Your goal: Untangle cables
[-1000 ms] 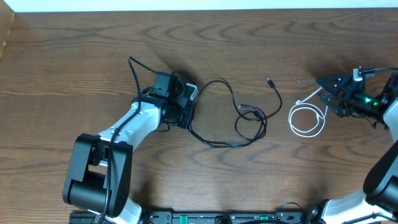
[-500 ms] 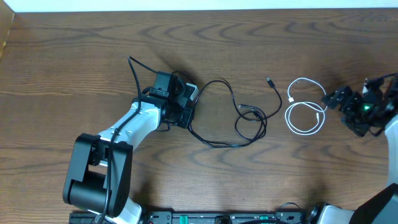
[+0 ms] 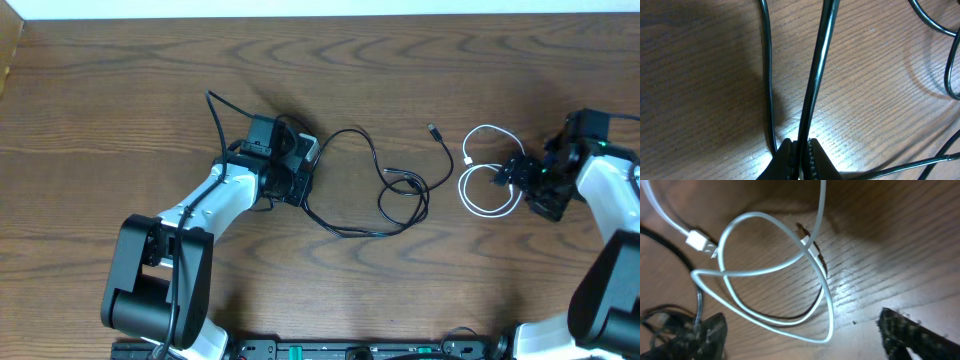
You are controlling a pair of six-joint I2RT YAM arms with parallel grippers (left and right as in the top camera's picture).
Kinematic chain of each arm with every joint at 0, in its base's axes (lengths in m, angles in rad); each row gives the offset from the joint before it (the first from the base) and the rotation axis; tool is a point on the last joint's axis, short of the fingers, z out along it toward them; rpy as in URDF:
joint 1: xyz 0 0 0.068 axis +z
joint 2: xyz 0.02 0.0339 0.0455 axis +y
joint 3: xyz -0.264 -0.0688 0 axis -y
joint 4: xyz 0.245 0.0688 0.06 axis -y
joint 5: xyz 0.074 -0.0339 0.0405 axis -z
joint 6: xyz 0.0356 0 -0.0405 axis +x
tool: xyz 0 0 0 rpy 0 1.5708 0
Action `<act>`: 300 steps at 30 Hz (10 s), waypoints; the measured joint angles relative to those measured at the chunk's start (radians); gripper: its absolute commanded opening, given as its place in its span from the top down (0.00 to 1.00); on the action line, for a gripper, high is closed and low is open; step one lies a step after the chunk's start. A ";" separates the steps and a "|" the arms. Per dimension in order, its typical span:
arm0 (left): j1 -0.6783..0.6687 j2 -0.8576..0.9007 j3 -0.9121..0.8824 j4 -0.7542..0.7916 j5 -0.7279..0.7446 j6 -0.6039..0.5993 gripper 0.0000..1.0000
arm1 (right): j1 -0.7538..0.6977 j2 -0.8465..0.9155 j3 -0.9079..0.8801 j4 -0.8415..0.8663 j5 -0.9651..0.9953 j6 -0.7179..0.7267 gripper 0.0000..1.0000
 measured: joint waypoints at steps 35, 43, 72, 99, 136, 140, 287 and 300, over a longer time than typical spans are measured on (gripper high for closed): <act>0.000 0.000 0.000 0.002 0.000 0.000 0.92 | -0.076 0.208 0.579 -0.116 0.106 -0.013 0.99; 0.000 0.000 0.000 0.002 0.000 0.000 0.92 | -0.076 0.204 0.570 -0.147 0.193 -0.029 0.34; 0.000 0.000 0.000 0.003 0.000 0.000 0.92 | 0.043 0.204 0.499 -0.287 -0.171 0.027 0.01; 0.000 0.000 0.000 0.006 0.000 0.000 0.92 | 0.552 0.204 0.153 0.198 -0.126 0.129 0.20; 0.000 0.000 0.000 0.048 0.000 -0.011 0.92 | 0.836 0.190 0.090 0.220 0.024 0.373 0.14; 0.000 0.000 0.000 0.048 0.000 -0.016 0.92 | 0.837 0.190 0.090 0.218 0.023 0.373 0.15; -0.257 0.105 0.154 -0.171 -0.109 -0.280 0.52 | 0.531 0.039 0.063 0.025 -0.152 -0.039 0.28; -0.257 0.109 0.154 -0.158 -0.109 -0.280 0.56 | 0.535 0.039 0.063 0.025 -0.152 -0.046 0.25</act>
